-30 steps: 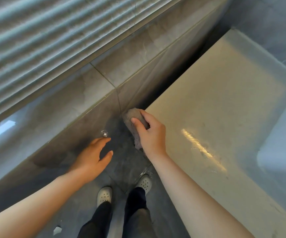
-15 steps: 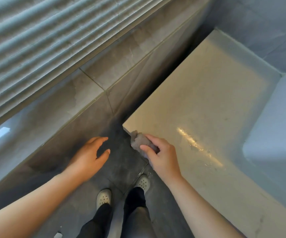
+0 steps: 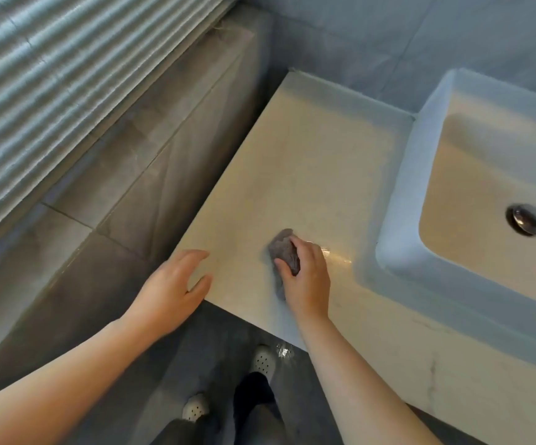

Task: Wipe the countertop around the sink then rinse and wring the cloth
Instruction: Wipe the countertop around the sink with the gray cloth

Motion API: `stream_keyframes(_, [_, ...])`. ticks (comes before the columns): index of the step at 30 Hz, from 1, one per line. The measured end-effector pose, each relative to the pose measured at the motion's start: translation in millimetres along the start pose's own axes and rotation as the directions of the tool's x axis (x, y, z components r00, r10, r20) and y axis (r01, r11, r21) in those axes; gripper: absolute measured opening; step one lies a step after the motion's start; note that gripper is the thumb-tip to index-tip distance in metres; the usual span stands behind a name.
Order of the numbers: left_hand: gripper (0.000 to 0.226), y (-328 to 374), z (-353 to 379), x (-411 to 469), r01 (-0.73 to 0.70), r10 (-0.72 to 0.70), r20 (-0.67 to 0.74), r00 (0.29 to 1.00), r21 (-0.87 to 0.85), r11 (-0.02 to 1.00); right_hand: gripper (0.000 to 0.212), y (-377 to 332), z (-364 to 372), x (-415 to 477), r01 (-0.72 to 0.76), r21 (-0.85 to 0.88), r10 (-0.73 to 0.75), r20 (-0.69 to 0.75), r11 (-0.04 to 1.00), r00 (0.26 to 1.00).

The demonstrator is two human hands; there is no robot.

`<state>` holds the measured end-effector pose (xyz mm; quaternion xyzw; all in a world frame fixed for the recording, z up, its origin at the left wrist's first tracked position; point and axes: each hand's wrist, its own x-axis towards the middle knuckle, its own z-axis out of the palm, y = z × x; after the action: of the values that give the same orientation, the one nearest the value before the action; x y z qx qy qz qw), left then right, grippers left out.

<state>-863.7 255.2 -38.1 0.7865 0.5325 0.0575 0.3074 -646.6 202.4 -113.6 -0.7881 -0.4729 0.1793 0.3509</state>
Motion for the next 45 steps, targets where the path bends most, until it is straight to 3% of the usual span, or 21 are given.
stream_keyframes(7, [0.044, 54.5, 25.6, 32.4, -0.112, 0.112, 0.095, 0.989, -0.009, 0.994, 0.042, 59.9, -63.4, -37.6, -0.211, -0.032, 0.195, -0.264, 0.977, 0.944])
stream_keyframes(12, [0.044, 84.6, 51.5, 46.4, -0.218, 0.212, 0.218, 0.953, 0.006, 0.976, 0.040, 82.9, -95.4, -63.2, -0.357, 0.003, 0.334, -0.362, 0.934, 0.871])
stream_keyframes(21, [0.045, 102.8, 72.4, 45.4, -0.423, 0.362, 0.417, 0.834, 0.061, 0.904, 0.042, 67.0, -116.1, -149.7, -0.666, 0.201, 0.666, -0.476, 0.719, 0.575])
stream_keyframes(24, [0.044, 103.7, 67.1, 40.2, -0.474, 0.403, 0.458, 0.792, 0.045, 0.880, 0.033, 46.5, -116.3, -168.0, -0.698, 0.292, 0.725, -0.508, 0.654, 0.466])
stream_keyframes(27, [0.044, 105.1, 57.6, 33.7, -0.516, 0.447, 0.490, 0.749, 0.008, 0.856, 0.030, 21.2, -117.2, -175.6, -0.669, 0.343, 0.718, -0.552, 0.659, 0.424])
stream_keyframes(31, [0.044, 106.9, 41.8, 30.5, -0.524, 0.469, 0.492, 0.733, -0.030, 0.851, 0.031, -6.5, -118.5, -172.6, -0.625, 0.339, 0.681, -0.575, 0.703, 0.454])
stream_keyframes(38, [0.043, 80.7, 13.3, 54.8, -0.404, 0.374, 0.429, 0.822, -0.021, 0.914, 0.025, -21.7, -87.1, -79.6, -0.450, 0.236, 0.505, -0.493, 0.861, 0.708])
stream_keyframes(45, [0.045, 51.6, 5.9, 95.0, -0.261, 0.214, 0.369, 0.904, 0.082, 0.962, 0.043, 1.0, -19.7, 32.9, -0.358, 0.056, 0.352, -0.375, 0.932, 0.858])
